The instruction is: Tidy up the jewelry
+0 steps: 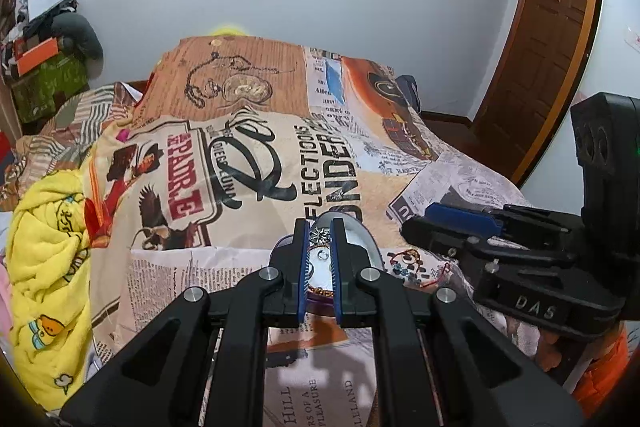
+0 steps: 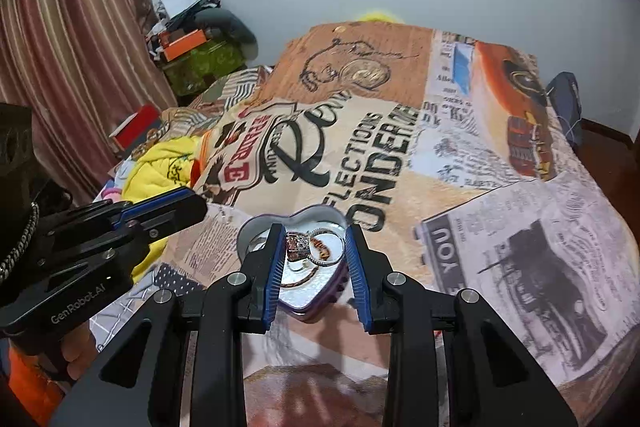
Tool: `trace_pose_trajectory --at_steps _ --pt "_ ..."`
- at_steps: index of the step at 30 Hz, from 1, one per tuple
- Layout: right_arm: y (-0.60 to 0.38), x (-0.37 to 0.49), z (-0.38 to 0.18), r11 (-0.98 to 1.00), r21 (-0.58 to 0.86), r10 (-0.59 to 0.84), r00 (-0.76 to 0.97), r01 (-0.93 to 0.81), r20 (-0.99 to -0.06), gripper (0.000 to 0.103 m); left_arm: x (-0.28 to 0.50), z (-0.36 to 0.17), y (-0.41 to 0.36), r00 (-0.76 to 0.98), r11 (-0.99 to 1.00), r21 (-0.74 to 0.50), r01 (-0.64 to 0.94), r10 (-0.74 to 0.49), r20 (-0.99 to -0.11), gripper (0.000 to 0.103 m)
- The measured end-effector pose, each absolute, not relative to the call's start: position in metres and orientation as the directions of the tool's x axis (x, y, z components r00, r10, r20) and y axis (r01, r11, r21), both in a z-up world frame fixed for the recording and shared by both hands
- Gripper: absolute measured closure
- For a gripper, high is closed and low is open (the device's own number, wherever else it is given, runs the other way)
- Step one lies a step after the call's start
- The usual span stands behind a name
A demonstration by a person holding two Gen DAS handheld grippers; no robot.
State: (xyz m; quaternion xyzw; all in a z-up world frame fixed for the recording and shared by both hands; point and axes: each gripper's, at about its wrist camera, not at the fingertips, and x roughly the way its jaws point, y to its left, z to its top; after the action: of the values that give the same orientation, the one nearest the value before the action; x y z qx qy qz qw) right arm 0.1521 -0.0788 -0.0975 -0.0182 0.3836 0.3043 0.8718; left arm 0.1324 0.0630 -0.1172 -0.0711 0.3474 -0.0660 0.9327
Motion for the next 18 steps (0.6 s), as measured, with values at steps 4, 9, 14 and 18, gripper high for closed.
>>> trace_pose_trajectory --at_steps 4,9,14,18 --pt "-0.071 0.153 -0.109 0.809 0.188 0.506 0.498 -0.557 -0.705 0.075 0.139 -0.127 0.062 0.729 0.976 -0.199 0.092 -0.202 -0.654 0.095" --pt "-0.065 0.154 -0.121 0.807 0.17 0.488 0.478 -0.565 -0.73 0.075 0.149 -0.137 0.058 0.706 0.971 -0.21 0.113 -0.227 -0.671 0.095" --pt "-0.064 0.156 -0.127 0.806 0.166 0.481 0.464 -0.568 -0.744 0.075 0.158 -0.147 0.057 0.681 0.967 -0.227 0.116 -0.244 -0.691 0.095" --pt "-0.062 0.157 -0.13 0.803 0.165 0.48 0.456 -0.573 -0.75 0.075 0.161 -0.152 0.058 0.673 0.969 -0.226 0.102 -0.235 -0.701 0.095"
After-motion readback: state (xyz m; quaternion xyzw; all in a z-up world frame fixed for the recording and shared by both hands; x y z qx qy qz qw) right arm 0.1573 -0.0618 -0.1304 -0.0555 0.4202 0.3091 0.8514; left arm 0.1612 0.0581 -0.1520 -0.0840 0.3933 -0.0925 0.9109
